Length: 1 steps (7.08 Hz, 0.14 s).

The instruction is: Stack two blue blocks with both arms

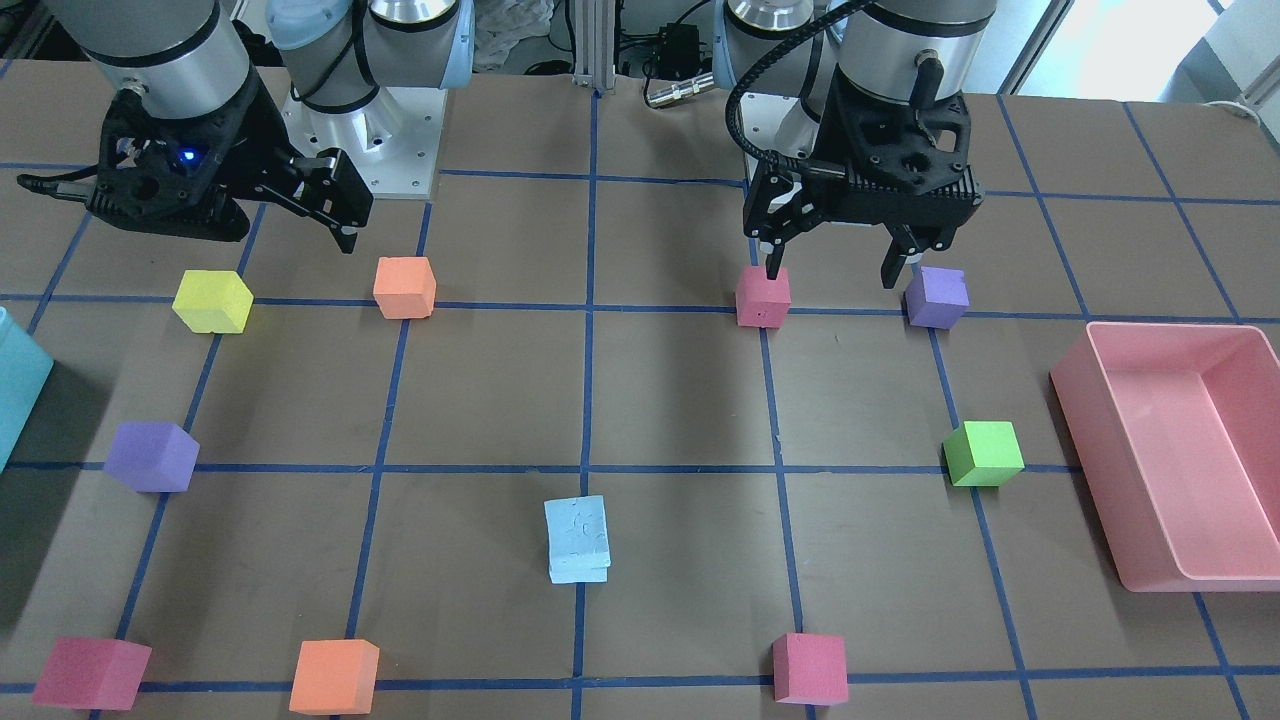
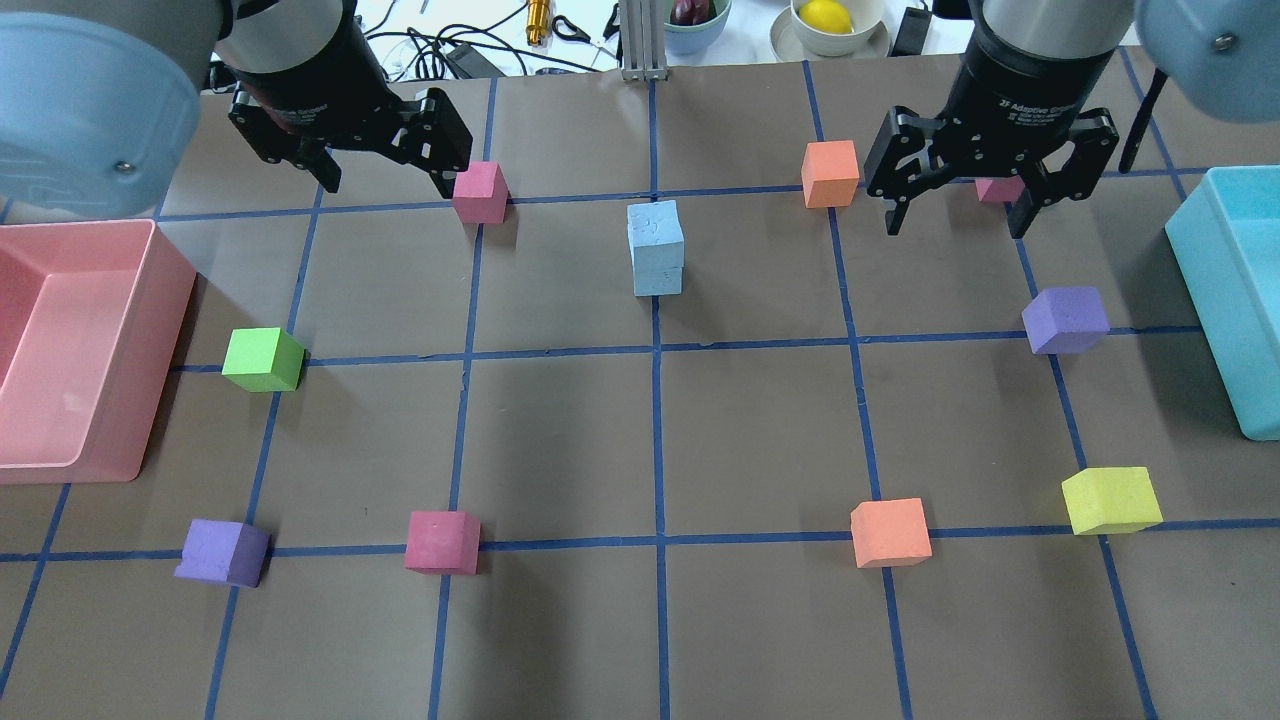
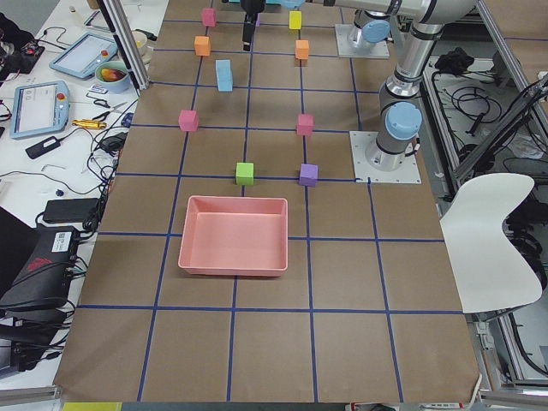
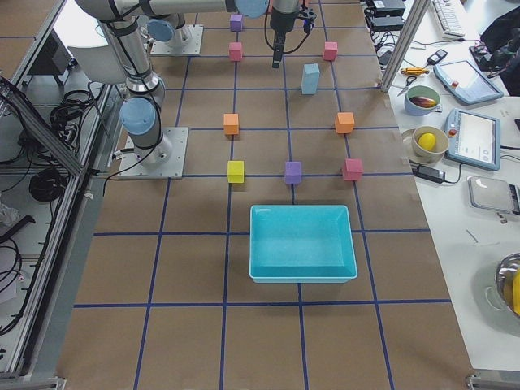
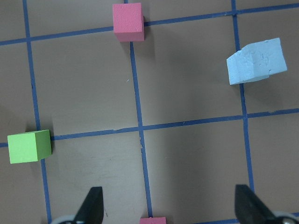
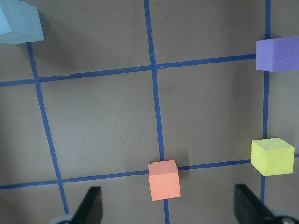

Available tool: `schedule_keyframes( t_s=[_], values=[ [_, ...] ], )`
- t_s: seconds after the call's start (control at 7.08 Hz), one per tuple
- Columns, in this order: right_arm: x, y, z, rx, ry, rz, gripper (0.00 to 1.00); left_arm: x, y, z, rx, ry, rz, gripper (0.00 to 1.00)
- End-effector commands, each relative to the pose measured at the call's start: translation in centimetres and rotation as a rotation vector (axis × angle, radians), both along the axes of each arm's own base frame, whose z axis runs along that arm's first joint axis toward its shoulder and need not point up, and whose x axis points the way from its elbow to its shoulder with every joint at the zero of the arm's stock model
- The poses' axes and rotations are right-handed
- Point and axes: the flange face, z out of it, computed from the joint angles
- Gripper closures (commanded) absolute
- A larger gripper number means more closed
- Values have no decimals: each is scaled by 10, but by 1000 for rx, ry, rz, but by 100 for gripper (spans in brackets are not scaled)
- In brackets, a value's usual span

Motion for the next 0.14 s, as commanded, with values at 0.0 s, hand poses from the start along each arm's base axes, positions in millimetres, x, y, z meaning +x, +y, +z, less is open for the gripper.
schedule_keyframes(
  t_s=[0.0],
  values=[
    [0,0,-1,2,0,1,0,1,1,2,-3,7,7,0]
  ],
)
